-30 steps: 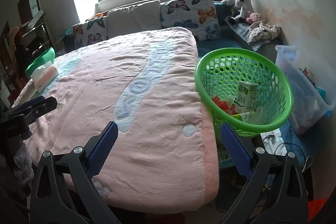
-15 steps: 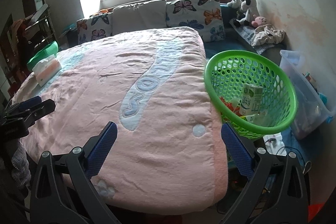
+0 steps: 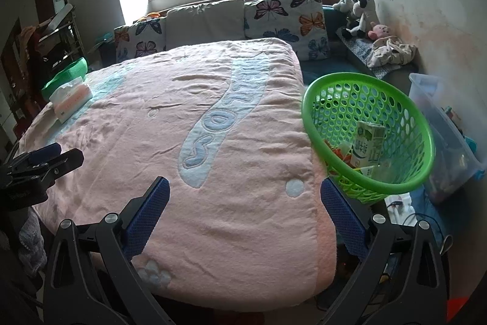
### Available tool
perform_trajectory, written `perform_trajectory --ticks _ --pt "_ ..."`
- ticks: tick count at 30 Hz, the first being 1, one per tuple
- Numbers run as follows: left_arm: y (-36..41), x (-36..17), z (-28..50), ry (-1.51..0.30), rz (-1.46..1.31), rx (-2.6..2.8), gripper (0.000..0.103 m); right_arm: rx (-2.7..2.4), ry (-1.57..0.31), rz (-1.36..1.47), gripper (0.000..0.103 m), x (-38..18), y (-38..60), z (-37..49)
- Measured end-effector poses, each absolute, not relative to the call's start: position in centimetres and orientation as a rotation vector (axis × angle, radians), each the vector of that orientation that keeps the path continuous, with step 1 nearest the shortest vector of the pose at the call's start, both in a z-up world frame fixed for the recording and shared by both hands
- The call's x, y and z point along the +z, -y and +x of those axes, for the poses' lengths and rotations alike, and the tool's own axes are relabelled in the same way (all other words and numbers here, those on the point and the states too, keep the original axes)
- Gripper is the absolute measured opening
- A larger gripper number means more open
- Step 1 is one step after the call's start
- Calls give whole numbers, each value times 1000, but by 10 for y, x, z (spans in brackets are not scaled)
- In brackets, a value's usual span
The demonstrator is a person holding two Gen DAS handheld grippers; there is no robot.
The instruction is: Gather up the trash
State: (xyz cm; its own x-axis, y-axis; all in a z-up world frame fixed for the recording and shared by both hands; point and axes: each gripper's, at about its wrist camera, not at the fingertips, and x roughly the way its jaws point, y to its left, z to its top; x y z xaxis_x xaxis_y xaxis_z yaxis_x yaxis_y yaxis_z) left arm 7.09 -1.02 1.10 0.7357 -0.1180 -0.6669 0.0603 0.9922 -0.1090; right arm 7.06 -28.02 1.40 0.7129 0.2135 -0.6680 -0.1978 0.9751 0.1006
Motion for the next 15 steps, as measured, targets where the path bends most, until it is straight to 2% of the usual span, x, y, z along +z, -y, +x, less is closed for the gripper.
perform_trajectory --ticks 15 --pt "11 9 69 -752 -84 -90 96 235 -753 22 98 9 279 71"
